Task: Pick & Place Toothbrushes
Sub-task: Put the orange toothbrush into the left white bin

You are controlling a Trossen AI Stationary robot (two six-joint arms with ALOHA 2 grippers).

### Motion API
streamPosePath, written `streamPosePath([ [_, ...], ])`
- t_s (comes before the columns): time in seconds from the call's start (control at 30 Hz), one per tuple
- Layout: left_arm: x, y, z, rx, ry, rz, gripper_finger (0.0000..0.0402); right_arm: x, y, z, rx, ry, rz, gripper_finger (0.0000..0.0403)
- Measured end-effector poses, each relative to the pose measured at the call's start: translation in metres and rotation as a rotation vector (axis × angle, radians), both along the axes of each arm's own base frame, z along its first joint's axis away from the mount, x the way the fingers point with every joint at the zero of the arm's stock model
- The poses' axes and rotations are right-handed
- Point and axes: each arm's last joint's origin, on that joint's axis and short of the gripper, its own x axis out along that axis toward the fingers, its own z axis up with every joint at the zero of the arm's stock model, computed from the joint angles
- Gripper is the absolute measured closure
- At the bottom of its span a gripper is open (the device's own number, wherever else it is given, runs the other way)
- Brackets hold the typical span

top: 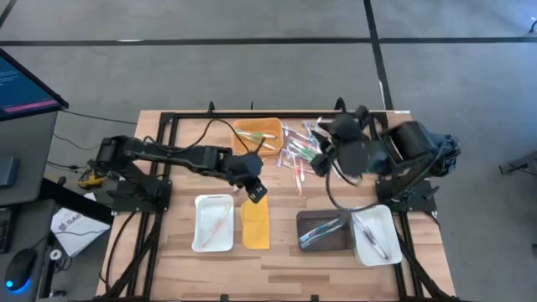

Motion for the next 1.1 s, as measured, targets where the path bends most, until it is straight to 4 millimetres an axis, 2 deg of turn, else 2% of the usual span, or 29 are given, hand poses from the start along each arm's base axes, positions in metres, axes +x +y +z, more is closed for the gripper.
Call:
streamPosePath([
  [0.1, 0.003, 0.007, 0.004, -0.008, 0.112, -0.008, 0.0315, -0.006, 0.016, -0.006, -0.067, -0.006, -0.046, 0.0297],
  [0.23, 0.003, 0.017, 0.002, -0.020, 0.198, 0.019, 0.0315, 0.001, 0.038, -0.025, -0.101, -0.004, -0.021, 0.0297],
  [0.47, 0.008, 0.033, -0.011, -0.096, 0.232, 0.187, 0.0315, 0.008, 0.055, -0.085, -0.158, 0.164, 0.013, 0.0314],
  [0.6, 0.012, 0.039, -0.022, -0.124, 0.269, 0.208, 0.0315, 0.002, 0.054, -0.108, -0.062, 0.161, 0.089, 0.0351],
  [0.73, 0.016, 0.042, -0.031, -0.138, 0.293, 0.213, 0.0315, -0.006, 0.052, -0.123, 0.078, 0.043, 0.249, 0.0395],
  [0.87, 0.018, 0.047, -0.038, -0.132, 0.316, 0.218, 0.0315, -0.014, 0.042, -0.133, 0.212, -0.113, 0.467, 0.0388],
  [1.1, 0.025, 0.063, -0.061, -0.095, 0.376, 0.247, 0.0315, -0.021, 0.011, -0.148, 0.430, -0.376, 0.669, 0.0383],
])
